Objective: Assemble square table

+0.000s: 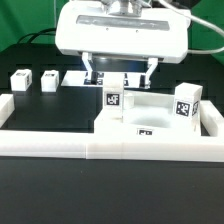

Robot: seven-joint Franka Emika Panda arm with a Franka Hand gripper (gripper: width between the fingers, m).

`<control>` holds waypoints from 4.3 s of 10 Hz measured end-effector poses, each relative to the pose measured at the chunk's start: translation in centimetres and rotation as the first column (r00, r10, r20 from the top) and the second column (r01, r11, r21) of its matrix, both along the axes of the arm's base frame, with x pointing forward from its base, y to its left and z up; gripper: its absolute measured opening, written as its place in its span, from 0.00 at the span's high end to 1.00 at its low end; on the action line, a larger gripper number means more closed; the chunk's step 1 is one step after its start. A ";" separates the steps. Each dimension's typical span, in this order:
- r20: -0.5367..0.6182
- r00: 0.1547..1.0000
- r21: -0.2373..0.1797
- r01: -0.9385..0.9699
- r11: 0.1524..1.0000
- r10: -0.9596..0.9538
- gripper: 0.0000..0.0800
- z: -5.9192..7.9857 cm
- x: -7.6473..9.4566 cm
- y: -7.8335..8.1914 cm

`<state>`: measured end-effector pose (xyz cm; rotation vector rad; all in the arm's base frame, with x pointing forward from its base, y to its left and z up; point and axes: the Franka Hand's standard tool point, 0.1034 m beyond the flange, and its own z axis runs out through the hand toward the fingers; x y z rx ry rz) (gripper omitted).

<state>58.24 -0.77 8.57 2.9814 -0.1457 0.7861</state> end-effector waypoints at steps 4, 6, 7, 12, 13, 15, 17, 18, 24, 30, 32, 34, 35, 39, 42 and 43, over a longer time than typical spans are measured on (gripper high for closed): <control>-0.252 0.967 0.150 0.008 0.989 0.030 0.19 2.7 1.1 1.0; -0.375 0.925 0.202 0.021 0.979 0.057 0.19 3.0 1.6 0.7; -0.383 0.922 0.195 0.019 0.981 0.059 0.19 2.5 1.7 0.5; -0.422 0.906 0.102 0.000 0.995 0.043 0.19 1.7 1.6 -1.1; -0.424 0.905 0.102 0.008 0.995 0.036 0.19 2.0 2.6 -1.8; -0.424 0.905 0.095 0.010 0.995 0.031 0.19 0.4 2.3 -2.2; -0.435 0.900 0.094 0.007 0.996 0.035 0.19 -0.7 2.1 -1.7; -0.442 0.896 0.096 0.004 0.995 0.039 0.19 -1.2 1.9 -1.4; -0.444 0.895 0.103 0.105 0.989 -0.049 0.49 -1.3 1.8 -1.1; -0.421 0.804 0.145 0.518 0.843 -0.421 0.64 -1.4 3.2 0.2; -0.430 0.691 0.154 0.690 0.708 -0.581 0.64 -1.4 3.3 0.5; -0.453 0.518 0.187 0.851 0.490 -0.726 0.64 -1.5 3.2 0.7; -0.472 0.416 0.208 0.910 0.360 -0.778 0.64 -1.5 3.3 0.9; -0.542 0.133 0.218 0.976 0.015 -0.830 0.64 -1.5 3.3 1.9; -0.532 0.202 0.223 0.970 0.094 -0.822 0.52 -1.5 3.3 1.9; -0.511 0.318 0.233 0.946 0.227 -0.798 0.52 -1.5 3.4 1.8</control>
Offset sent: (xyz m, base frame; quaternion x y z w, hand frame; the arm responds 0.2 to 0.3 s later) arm 0.0068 0.0069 0.0123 0.0688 -0.2147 0.0352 0.9736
